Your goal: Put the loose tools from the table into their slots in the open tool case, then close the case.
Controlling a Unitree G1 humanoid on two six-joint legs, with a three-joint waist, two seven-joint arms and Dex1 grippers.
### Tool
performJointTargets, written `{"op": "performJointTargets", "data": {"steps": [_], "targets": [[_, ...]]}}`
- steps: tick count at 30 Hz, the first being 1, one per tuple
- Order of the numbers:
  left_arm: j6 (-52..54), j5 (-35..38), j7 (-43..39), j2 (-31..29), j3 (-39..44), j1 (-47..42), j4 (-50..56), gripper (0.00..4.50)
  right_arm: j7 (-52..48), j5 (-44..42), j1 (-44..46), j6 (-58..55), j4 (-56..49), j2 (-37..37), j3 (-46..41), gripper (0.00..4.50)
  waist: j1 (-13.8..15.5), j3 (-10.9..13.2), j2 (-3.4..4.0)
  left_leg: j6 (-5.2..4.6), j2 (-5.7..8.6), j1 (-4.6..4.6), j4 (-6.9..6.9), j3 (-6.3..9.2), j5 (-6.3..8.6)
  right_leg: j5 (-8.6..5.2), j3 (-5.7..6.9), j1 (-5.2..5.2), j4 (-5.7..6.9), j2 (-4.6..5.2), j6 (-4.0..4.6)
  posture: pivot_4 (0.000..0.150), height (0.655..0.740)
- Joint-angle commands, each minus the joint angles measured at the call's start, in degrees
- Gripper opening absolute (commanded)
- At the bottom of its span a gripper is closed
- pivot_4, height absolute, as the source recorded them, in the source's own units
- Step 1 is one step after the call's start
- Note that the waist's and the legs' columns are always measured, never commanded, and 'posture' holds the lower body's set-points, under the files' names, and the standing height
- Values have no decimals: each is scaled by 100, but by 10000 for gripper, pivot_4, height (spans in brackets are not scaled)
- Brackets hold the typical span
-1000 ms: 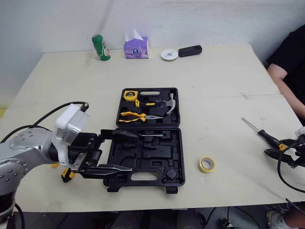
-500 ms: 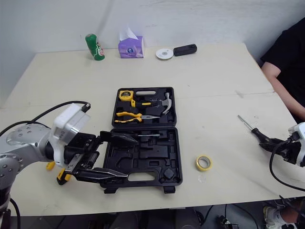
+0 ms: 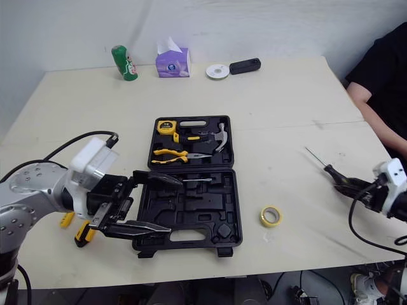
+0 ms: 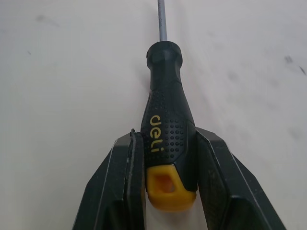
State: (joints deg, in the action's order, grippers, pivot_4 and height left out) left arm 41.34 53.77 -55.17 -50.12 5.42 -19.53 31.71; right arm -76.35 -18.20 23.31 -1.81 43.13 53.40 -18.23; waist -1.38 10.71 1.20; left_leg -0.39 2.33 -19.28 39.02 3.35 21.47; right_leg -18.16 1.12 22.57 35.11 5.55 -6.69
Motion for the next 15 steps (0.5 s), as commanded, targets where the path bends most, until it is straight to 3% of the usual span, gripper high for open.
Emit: {"op": "performJointTargets", "data": {"steps": [1,6,11,15], "targets": [[-740,-589,-208,157,86,219,-133,45000,93,-565,-410,-778,-2027,6,-97,10073,28,0,0,2,-3,-4,-3,3,0,0,2,4,-1,-2,0,1500,7400],[-936,-539,-608,142,312,669,-178,45000,297,-1010,-570,-1711,-3798,-102,208,10073,135,3,-4,2,-2,-11,6,5,1,0,2,5,-2,4,0,1500,7400],[-1187,-708,-509,274,643,866,-602,45000,759,-1111,136,-3181,-5108,25,1069,10073,135,3,-5,3,-2,-11,6,9,1,1,2,8,5,6,0,1500,7400],[-1515,-1055,-521,201,983,1116,-960,45000,741,-1802,589,-4038,-5928,-200,1462,10073,136,4,-7,3,-3,-18,-1,17,1,-2,8,17,1,4,5,1500,7400]]}}
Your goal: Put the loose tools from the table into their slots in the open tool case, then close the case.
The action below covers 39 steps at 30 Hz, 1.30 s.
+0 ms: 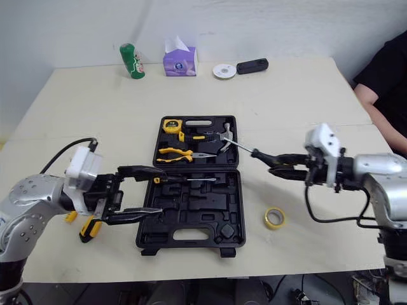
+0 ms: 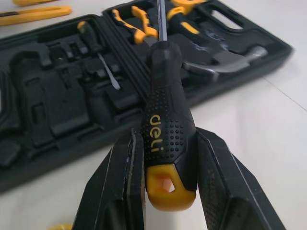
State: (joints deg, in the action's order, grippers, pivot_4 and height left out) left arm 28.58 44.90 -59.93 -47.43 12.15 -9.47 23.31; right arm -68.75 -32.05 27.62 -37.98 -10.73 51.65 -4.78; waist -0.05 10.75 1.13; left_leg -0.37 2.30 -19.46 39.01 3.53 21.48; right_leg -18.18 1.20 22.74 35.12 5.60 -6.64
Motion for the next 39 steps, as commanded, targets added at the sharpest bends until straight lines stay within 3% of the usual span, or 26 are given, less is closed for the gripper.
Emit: {"op": "performJointTargets", "data": {"steps": [1,7,14,39], "targets": [[-284,-224,-125,-135,450,287,-189,45000,152,-189,317,-610,-649,26,398,10073,4,0,-2,0,0,-6,-2,5,0,0,4,2,-4,0,0,1500,7400],[-542,-513,-184,-212,935,1012,-339,45000,389,208,888,-1031,-923,-58,1363,10073,12,-3,-13,-9,13,-87,19,12,3,1,7,79,0,15,-1,1500,7400],[-584,-588,-91,-143,1045,1436,-107,45000,89,1400,1240,-322,-872,117,2667,10073,2,-1,-17,-9,16,-96,17,13,2,2,9,92,3,14,-1,1500,7400],[-158,-500,-39,-179,977,1516,142,45000,426,2270,1784,-605,-683,-696,3303,10073,-14,1,-23,-2,15,-91,18,12,-5,2,5,98,42,11,2,1500,7400]]}}
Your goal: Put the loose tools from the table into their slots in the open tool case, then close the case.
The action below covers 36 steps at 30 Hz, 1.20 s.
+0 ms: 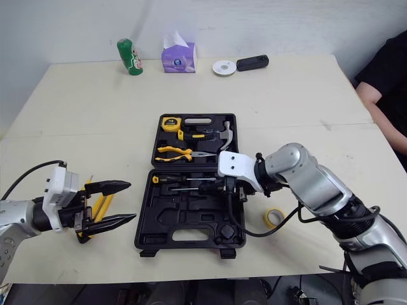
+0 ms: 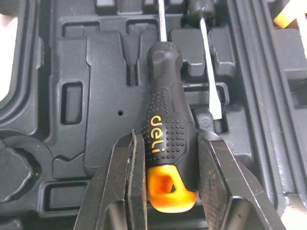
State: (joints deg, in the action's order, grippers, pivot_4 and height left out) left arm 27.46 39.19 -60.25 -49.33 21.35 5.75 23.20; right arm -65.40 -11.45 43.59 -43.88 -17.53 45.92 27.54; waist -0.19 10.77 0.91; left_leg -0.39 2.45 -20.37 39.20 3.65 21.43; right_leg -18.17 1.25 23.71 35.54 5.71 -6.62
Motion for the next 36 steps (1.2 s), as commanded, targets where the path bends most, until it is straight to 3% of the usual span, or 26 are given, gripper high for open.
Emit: {"op": "performJointTargets", "data": {"steps": [1,15,20,30,36], "targets": [[-53,60,-6,19,55,5,157,45000,77,231,204,-10,12,-131,77,10073,0,0,0,0,0,0,0,0,0,0,0,0,0,0,0,1500,7400],[-65,21,87,119,18,87,253,45000,-21,352,198,-35,-27,-204,138,10073,-7,-1,-1,1,-1,2,0,0,0,-1,0,0,4,-2,1,1500,7400],[70,105,51,94,-8,196,339,45000,-62,350,216,215,-28,-238,16,33984,-6,-1,-2,0,0,1,0,0,0,-1,-1,1,4,-2,1,1500,7400],[119,91,49,124,-50,201,348,45000,-540,-73,199,931,376,-161,-694,33984,-3,-1,-2,0,0,2,0,0,0,-1,0,-1,4,-2,1,1500,7400],[67,59,73,150,-98,120,311,45000,-751,-994,-229,2159,768,-960,-1590,33984,-16,-3,-5,1,-1,3,0,0,-1,-1,0,-1,7,-5,1,1500,7400]]}}
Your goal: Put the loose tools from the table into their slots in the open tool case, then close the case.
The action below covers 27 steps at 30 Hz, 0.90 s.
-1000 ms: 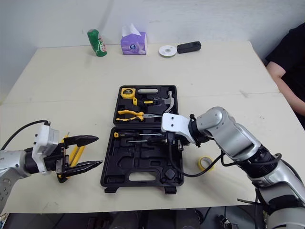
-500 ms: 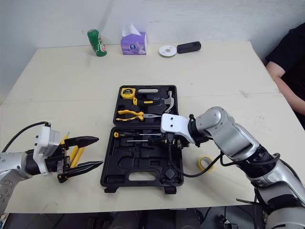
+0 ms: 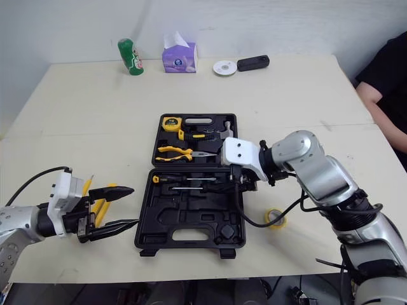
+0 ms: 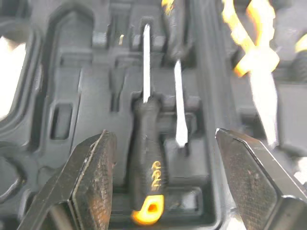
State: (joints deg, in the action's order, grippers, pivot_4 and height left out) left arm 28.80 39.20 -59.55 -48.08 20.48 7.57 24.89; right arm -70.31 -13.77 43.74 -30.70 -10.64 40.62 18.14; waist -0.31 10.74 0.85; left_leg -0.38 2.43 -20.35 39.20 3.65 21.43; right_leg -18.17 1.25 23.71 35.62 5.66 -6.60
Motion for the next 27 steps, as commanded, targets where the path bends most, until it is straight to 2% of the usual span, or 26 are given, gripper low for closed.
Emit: {"op": "performJointTargets", "data": {"steps": [1,4,7,8,9,11,12,13,18,27], "targets": [[-71,57,2,24,-21,-80,134,45000,-179,-884,-340,800,124,-557,-779,33984,-5,0,0,0,-1,0,0,0,0,0,0,0,2,-2,0,1500,7400],[-71,61,20,32,-62,-178,102,45000,-114,-1355,-719,1325,506,-1093,-1272,33984,1,-1,-2,0,-2,0,-1,0,0,0,1,0,4,-3,0,1500,7400],[-80,38,-17,6,-110,-240,63,45000,-211,-1191,-873,1666,841,-1151,-1250,27227,18,-6,-10,0,0,2,2,1,0,1,1,-4,6,-1,1,1500,7400],[-78,33,-29,-3,-129,-272,47,45000,-206,-1029,-884,1867,998,-1212,-1159,20604,10,-6,-10,-1,2,3,4,1,-1,1,1,-4,10,0,1,1500,7400],[-70,30,-30,-5,-150,-304,36,45000,-206,-859,-898,2123,1152,-1268,-1057,15860,5,-6,-10,-1,3,3,5,1,-1,1,-1,-4,12,1,1,1500,7400],[-64,21,-35,-9,-182,-341,28,45000,-244,-619,-934,2508,1403,-1320,-904,7905,-8,-6,-10,-1,1,4,5,1,-1,1,0,-3,13,-1,1,1500,7400],[-63,12,-25,-6,-199,-360,29,45000,-292,-432,-960,2923,1575,-1329,-828,2520,-26,-6,-10,-1,0,6,3,0,-1,0,0,-2,13,-3,2,1500,7400],[-58,5,-17,-8,-210,-371,32,45000,-366,-330,-990,3209,1710,-1333,-769,415,-34,-6,-10,0,0,7,2,1,-2,0,-3,-1,14,-5,2,1500,7400],[-42,-1,-47,-66,-218,-341,91,45000,-464,-93,-954,3810,2087,-1416,-601,415,-98,-6,-10,0,2,7,2,1,-2,0,-2,-1,16,-3,2,1500,7400],[-70,-59,19,-59,-195,-221,149,45000,-190,296,-800,3539,2091,-1542,-293,415,-131,-6,-10,1,0,7,2,1,-2,0,-3,-1,17,-5,2,1500,7400]]}}
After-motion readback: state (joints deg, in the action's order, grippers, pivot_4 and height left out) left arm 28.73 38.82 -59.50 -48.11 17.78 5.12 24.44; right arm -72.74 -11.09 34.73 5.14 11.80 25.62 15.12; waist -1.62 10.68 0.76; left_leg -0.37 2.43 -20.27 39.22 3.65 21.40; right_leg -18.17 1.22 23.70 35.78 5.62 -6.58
